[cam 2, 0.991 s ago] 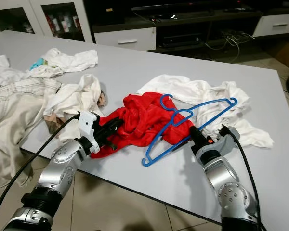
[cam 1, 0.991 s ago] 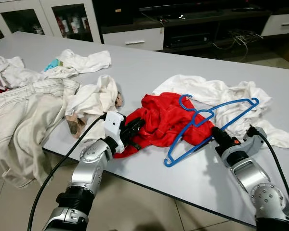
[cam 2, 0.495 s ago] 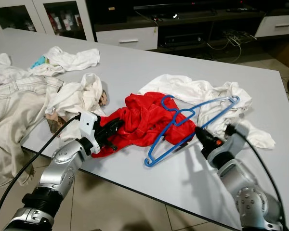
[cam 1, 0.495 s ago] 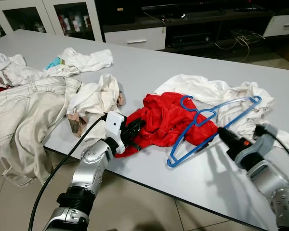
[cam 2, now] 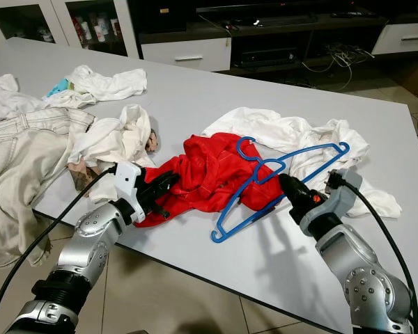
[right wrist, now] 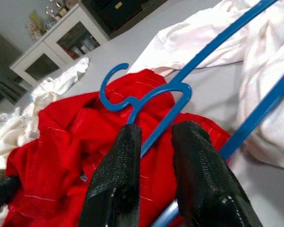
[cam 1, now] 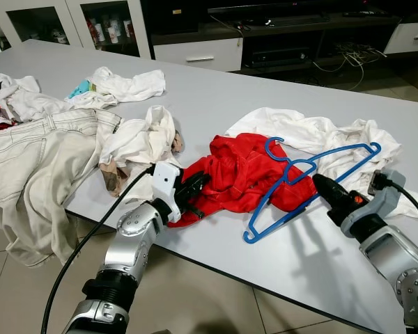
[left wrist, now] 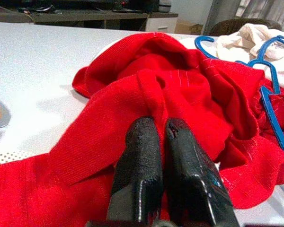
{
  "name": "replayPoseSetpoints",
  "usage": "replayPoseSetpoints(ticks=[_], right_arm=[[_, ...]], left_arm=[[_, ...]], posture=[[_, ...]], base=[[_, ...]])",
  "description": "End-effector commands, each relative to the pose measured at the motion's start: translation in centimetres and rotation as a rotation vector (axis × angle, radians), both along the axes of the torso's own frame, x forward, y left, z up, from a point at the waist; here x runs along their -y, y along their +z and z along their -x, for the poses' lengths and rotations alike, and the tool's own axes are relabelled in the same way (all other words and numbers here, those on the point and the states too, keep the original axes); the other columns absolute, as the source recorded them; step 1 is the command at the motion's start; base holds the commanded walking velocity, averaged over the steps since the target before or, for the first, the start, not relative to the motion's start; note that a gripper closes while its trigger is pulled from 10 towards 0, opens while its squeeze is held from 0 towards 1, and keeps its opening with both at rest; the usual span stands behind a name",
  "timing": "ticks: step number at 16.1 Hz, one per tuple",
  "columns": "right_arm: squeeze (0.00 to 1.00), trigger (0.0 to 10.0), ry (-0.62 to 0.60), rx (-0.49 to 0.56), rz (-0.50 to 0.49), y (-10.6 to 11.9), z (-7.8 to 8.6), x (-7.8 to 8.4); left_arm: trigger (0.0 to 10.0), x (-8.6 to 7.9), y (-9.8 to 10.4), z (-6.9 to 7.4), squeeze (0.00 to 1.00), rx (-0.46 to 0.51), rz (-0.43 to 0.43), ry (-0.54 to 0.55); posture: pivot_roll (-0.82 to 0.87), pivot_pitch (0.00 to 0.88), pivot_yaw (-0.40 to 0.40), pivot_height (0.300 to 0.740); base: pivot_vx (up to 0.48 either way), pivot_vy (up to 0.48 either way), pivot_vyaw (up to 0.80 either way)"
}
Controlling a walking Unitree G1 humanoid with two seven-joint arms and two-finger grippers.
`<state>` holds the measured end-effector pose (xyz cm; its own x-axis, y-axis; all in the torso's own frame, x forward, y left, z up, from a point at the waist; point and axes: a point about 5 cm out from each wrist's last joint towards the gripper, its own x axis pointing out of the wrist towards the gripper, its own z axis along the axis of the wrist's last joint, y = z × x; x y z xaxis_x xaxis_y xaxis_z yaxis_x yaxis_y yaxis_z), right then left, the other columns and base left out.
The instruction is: Hang hanger
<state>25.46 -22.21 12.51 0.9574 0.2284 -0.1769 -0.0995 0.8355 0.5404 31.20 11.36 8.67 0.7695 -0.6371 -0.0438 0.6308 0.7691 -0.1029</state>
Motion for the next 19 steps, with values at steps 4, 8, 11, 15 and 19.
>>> replayPoseSetpoints(ticks=[4,8,11,15,19], right_arm=[[0.16,10.0,0.169,0.177,0.509,3.1,-0.8,0.3],[0.32,10.0,0.302,0.217,0.854,3.2,-1.8,0.7],[1.00,10.0,0.374,0.228,1.031,3.1,-2.6,1.2],[1.00,10.0,0.402,0.236,1.228,4.0,-4.5,2.7],[0.56,10.0,0.476,0.214,1.415,2.9,-6.5,3.1]], left_arm=[[10.0,-0.2,0.2,-0.3,0.00,0.014,-0.019,0.001],[10.0,-0.1,0.2,-0.3,0.00,0.015,-0.017,0.001],[10.0,-0.2,0.2,-0.2,0.00,0.016,-0.016,0.008],[10.0,-0.1,0.1,-0.1,0.00,0.015,-0.015,0.008],[10.0,0.0,0.1,0.0,0.00,0.019,-0.015,0.005]], posture=[[-0.13,0.000,0.046,0.740],[-0.12,0.000,0.041,0.740],[-0.11,0.000,0.036,0.740],[-0.10,0.000,0.030,0.740],[-0.09,0.000,0.028,0.740]], base=[[0.000,0.000,0.00],[0.000,0.000,0.00],[0.000,0.000,0.00],[0.000,0.000,0.00],[0.000,0.000,0.00]])
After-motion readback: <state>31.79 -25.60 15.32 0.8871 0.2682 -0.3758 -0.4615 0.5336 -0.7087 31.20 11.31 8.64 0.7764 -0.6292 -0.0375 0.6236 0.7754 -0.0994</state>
